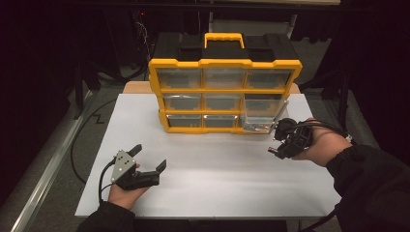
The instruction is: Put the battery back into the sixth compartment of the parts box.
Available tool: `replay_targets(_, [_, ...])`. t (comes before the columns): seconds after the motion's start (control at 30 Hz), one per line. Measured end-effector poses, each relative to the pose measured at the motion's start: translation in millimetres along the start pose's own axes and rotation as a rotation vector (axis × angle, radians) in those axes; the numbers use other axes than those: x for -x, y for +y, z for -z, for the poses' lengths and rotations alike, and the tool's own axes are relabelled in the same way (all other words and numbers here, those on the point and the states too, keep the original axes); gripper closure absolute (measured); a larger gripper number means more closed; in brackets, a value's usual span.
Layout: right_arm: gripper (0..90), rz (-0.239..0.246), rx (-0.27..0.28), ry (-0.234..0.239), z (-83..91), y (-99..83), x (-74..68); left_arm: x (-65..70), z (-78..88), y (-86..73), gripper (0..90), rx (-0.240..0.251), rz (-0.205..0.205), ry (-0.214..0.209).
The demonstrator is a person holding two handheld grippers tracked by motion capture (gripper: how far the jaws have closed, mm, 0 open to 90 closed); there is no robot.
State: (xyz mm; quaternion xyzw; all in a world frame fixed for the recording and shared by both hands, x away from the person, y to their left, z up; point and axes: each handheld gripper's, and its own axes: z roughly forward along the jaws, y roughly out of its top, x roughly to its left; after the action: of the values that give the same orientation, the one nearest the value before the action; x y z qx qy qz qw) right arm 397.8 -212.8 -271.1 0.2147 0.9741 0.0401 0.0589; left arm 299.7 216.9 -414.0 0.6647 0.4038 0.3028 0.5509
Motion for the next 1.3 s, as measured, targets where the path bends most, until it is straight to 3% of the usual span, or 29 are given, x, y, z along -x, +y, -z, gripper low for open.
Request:
replay_targets(0.3, [78.8,-0.002,-0.002,-0.019,20.3,5.9,2.9,-0.4,0.4,0.1,0.4,0.0,-0.001,0.001])
replay_targets(0.67, [78.9,-0.001,-0.006,-0.028,35.1,13.2,9.8,-0.6,1.0,0.3,0.4,0.0,-0.003,-0.001])
replay_targets(1.3, [78.9,0.007,0.001,-0.085,63.9,31.1,17.2,-1.8,2.5,0.6,0.4,0.007,0.002,0.001])
